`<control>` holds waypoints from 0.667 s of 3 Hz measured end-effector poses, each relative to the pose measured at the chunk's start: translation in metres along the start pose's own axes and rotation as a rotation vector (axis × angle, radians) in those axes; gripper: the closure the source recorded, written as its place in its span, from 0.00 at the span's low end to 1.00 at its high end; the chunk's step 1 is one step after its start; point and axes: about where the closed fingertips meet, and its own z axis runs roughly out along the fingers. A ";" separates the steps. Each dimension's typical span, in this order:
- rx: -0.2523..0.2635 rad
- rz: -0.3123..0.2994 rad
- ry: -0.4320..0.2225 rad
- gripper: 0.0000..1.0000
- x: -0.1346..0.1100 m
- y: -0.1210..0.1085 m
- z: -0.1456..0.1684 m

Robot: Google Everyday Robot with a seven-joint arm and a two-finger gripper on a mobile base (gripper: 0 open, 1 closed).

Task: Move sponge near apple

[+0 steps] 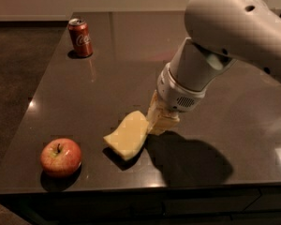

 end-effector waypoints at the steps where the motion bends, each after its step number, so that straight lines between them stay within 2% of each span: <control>1: -0.024 -0.026 0.007 0.84 -0.005 0.012 0.010; 2: -0.044 -0.050 0.005 0.60 -0.010 0.023 0.014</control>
Offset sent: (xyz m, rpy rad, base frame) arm -0.0346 0.0188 -0.0147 -0.0088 0.0372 0.0931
